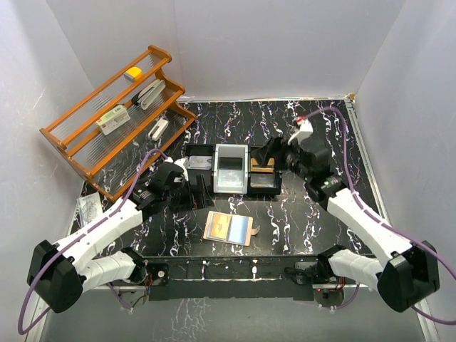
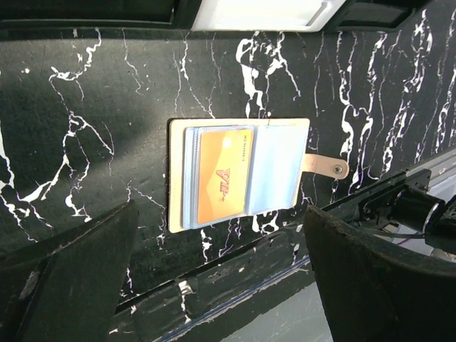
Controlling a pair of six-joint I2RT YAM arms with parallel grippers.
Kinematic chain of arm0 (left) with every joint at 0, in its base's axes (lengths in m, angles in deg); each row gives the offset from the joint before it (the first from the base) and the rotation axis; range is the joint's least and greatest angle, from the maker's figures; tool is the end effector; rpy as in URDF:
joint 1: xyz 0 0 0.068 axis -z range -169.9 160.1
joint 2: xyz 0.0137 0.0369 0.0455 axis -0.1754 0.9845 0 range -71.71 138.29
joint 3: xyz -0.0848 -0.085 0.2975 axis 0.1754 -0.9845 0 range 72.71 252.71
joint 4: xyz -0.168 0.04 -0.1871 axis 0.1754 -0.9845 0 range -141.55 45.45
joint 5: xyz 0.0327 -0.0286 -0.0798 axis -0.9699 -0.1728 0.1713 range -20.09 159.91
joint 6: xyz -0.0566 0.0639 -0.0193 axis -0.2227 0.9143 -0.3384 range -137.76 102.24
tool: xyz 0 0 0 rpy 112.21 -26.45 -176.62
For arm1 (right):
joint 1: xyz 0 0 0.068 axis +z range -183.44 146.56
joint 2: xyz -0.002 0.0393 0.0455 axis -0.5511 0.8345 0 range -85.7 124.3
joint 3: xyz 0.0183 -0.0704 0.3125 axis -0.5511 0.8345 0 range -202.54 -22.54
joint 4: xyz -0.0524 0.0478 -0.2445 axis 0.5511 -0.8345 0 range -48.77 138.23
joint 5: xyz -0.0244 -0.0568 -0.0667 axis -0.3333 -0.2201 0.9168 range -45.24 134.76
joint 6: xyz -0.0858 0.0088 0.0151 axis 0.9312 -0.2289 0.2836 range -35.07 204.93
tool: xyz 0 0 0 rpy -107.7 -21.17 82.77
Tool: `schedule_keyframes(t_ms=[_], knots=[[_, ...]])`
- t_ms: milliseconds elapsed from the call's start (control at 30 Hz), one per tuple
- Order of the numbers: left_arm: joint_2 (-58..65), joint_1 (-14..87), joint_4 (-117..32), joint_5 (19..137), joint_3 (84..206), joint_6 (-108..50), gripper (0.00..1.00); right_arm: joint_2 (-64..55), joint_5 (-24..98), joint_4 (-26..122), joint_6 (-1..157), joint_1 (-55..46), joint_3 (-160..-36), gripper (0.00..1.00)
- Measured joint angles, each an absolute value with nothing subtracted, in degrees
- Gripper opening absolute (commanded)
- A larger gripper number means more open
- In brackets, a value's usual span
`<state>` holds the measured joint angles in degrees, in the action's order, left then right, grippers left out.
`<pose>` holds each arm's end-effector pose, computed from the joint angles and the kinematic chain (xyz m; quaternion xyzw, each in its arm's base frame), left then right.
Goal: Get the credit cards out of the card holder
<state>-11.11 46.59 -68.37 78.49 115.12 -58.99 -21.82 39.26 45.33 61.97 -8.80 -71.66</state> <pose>0.1720 -0.1416 0.2684 -0.0073 0.9115 -0.3077 0.2730 0.2435 0.1197 0.3465 -0.0401 0.8058 0.2733 0.5238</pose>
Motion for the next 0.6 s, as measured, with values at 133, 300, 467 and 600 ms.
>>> schedule_keyframes(t_ms=[133, 300, 467, 600], knots=[[-9.5, 46.6, -67.7, 79.1, 114.3, -59.6, 0.98, -25.7, 30.9, 49.0, 44.7, -8.8, -60.1, 0.85], [-6.2, 46.6, -66.4, 80.7, 113.9, -60.2, 0.96, -24.7, 26.7, 49.8, 30.6, -4.9, -50.5, 0.89], [-4.6, 46.6, -64.9, 82.6, 113.2, -60.4, 0.92, -24.2, 30.9, 50.5, 23.0, 6.3, -49.7, 0.73], [-3.5, 46.6, -64.2, 83.3, 113.0, -60.8, 0.88, -21.4, 34.8, 52.2, 17.4, 13.1, -49.6, 0.60]])
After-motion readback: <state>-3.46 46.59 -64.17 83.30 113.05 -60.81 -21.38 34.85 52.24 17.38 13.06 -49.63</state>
